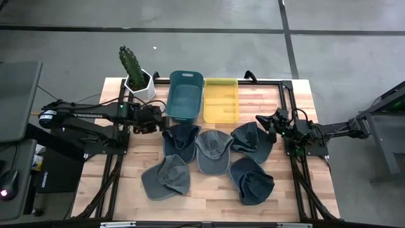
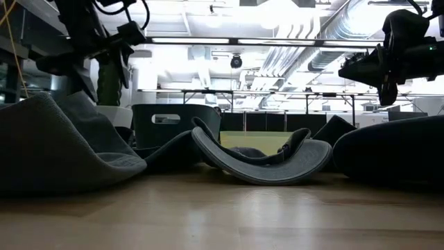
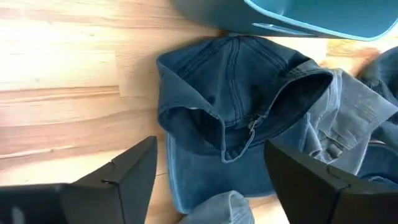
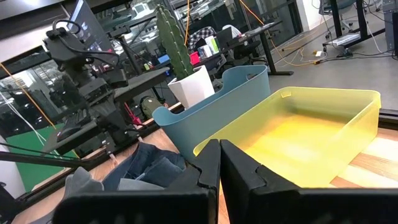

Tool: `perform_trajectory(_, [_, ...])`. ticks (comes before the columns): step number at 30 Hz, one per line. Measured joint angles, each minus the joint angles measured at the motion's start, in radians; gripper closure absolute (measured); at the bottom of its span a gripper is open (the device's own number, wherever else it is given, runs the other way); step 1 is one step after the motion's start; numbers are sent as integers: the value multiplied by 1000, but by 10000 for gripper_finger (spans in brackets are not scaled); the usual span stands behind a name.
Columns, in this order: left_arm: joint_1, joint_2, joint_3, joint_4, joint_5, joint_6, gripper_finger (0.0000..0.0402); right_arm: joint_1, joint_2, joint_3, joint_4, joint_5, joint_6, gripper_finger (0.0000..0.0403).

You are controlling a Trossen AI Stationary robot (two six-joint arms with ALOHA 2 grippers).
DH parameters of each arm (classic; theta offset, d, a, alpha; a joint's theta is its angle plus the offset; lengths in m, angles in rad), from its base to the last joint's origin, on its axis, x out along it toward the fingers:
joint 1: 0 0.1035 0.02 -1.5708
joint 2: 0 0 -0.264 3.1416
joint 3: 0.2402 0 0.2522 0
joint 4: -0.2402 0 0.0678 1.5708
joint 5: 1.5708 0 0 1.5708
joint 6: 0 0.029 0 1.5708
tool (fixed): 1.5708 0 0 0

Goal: Pick & Place hat
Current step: Put the top left blue cap into the blue bin

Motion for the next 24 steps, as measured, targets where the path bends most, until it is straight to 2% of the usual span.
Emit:
perform_trajectory(7, [0, 67, -1, -6, 38, 0, 82, 0, 0, 0, 0, 0, 0, 398])
perform_trajectory(20, [1, 190, -2, -12, 29, -26, 79, 0, 0, 0, -5, 0, 0, 398])
perform_trajectory(24, [14, 239, -2, -2, -8, -44, 79, 0, 0, 0, -7, 0, 0, 398])
